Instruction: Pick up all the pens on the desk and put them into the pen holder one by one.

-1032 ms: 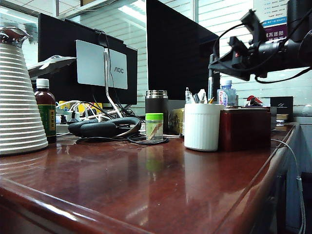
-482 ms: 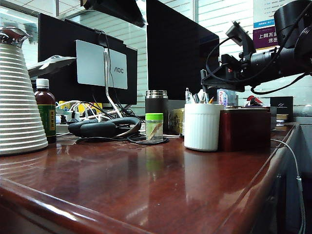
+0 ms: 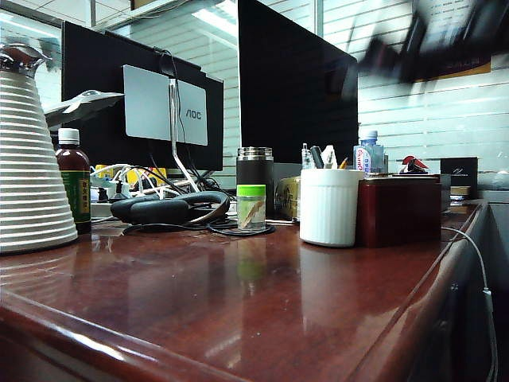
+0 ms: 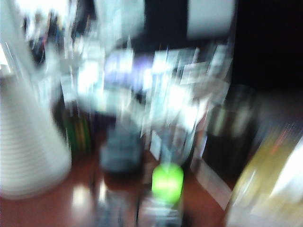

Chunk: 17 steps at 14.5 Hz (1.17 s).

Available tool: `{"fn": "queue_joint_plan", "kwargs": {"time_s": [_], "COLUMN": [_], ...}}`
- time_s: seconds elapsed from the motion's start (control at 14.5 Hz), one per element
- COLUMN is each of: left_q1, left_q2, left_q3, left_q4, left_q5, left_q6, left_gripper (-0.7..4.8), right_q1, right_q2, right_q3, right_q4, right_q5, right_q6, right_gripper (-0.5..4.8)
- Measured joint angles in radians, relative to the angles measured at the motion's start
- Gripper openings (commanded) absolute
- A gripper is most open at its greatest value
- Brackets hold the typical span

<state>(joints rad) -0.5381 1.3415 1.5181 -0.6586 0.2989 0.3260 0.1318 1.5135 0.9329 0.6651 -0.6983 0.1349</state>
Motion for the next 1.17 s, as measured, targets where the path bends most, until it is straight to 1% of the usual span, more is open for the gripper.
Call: {"fn": "queue_joint_plan", "kwargs": {"time_s": [0.14,0.28,0.34,0.41,0.48,0.55,0.62,0.69,0.83,0.89,0.96,1.03,1.1,1.17], "left_q1": [0.001,0.000,0.000,0.000,0.000,0.000,0.000,0.000,0.000,0.000,0.000,0.000,0.000,0.000], "left_q2": [-0.182,-0.367,-0.454,-0.530,-0.616,-0.710,-0.777,-0.869,-1.071,-1.143,-1.199,-1.237,-1.229,-1.184], "left_q3": [0.000,0.003,0.003,-0.011,-0.036,-0.075,-0.121,-0.209,-0.378,-0.462,-0.573,-0.767,-0.890,-1.128], "left_q4": [-0.001,-0.095,-0.157,-0.190,-0.227,-0.262,-0.291,-0.298,-0.285,-0.256,-0.191,0.044,0.202,0.423], "left_q5": [-0.062,-0.130,-0.166,-0.200,-0.257,-0.349,-0.404,-0.421,-0.416,-0.414,-0.411,-0.351,-0.324,-0.260], "left_q6": [-0.033,-0.066,-0.073,-0.084,-0.117,-0.167,-0.190,-0.207,-0.282,-0.315,-0.328,-0.343,-0.343,-0.379], "left_gripper": [-0.06,-0.06,-0.06,-0.06,-0.06,-0.06,-0.06,-0.06,-0.06,-0.06,-0.06,-0.06,-0.06,-0.06], "right_q1": [-0.006,-0.002,-0.003,-0.003,-0.003,-0.003,-0.003,-0.003,-0.002,-0.001,0.000,0.000,0.000,0.004], "right_q2": [-0.214,-0.395,-0.495,-0.573,-0.652,-0.721,-0.800,-0.918,-1.143,-1.217,-1.300,-1.370,-1.379,-1.361], "right_q3": [0.004,0.000,-0.001,-0.001,-0.002,-0.022,-0.071,-0.135,-0.224,-0.260,-0.317,-0.404,-0.451,-0.533], "right_q4": [-0.106,-0.291,-0.401,-0.497,-0.610,-0.689,-0.741,-0.797,-0.913,-0.959,-0.995,-0.971,-0.930,-0.867], "right_q5": [0.054,0.107,0.140,0.165,0.200,0.240,0.269,0.285,0.303,0.320,0.333,0.344,0.359,0.362], "right_q6": [0.023,0.017,0.005,-0.020,-0.048,-0.072,-0.076,-0.076,-0.070,-0.061,-0.057,-0.054,-0.036,0.014], "right_gripper": [-0.03,-0.02,-0.03,-0.03,-0.03,-0.03,-0.03,-0.02,-0.02,-0.02,-0.02,-0.02,-0.02,-0.02]}}
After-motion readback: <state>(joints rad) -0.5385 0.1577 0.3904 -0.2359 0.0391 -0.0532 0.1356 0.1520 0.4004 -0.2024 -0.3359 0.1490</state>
